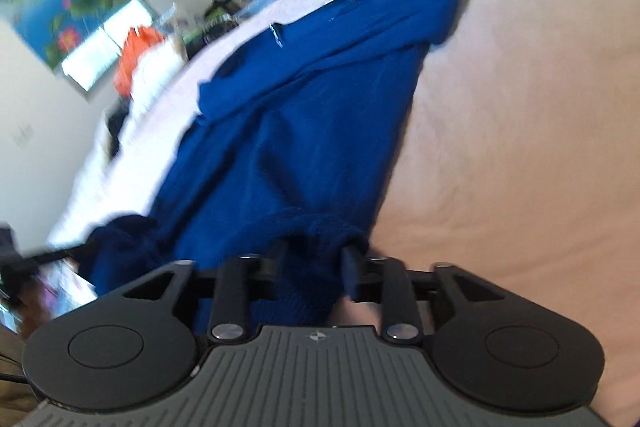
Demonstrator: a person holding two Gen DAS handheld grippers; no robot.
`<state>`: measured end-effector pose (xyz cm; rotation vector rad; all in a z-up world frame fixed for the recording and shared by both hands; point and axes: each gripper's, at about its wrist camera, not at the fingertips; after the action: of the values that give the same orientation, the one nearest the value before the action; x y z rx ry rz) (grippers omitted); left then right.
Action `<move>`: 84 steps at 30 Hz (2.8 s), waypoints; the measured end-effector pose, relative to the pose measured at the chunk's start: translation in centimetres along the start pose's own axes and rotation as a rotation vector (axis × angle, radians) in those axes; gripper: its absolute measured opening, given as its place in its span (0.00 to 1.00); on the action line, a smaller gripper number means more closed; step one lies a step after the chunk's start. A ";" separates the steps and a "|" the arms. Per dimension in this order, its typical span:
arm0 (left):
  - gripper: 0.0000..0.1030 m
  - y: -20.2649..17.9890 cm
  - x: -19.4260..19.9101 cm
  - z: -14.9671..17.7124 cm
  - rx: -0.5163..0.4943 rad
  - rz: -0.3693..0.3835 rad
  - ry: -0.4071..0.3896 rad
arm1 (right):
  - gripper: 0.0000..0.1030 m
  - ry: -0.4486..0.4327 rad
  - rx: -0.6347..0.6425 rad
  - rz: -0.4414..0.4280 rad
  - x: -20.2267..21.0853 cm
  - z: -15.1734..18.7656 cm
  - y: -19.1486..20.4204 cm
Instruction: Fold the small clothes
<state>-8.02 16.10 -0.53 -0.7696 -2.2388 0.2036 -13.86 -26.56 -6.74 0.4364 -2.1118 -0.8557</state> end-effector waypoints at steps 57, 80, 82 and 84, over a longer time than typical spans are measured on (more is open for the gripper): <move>0.11 0.3 -5.2 -17.1 -0.055 -0.150 -0.191 | 0.10 -0.323 0.017 -0.217 -1.1 -14.1 3.4; 0.66 4.0 -14.8 -17.7 -0.041 -0.135 0.062 | 0.11 -0.297 -0.082 -0.131 -7.5 -18.3 -1.7; 0.66 4.1 -15.6 -17.5 -0.061 -0.137 0.066 | 0.11 -0.295 -0.089 -0.128 -7.7 -18.2 -1.8; 0.64 4.1 -16.7 -17.3 -0.070 -0.121 0.085 | 0.11 -0.291 -0.091 -0.128 -7.8 -18.3 -1.9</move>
<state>15.07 8.13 0.16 -0.6649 -2.2124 0.0333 5.33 -31.33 -4.08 0.4231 -2.3158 -1.1421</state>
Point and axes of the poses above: each gripper's, at about its wrist camera, not at the fingertips, and x roughly against the way its jaws point, y to its left, z to its underside, and after that the axes turned 5 degrees about -x, right-handed
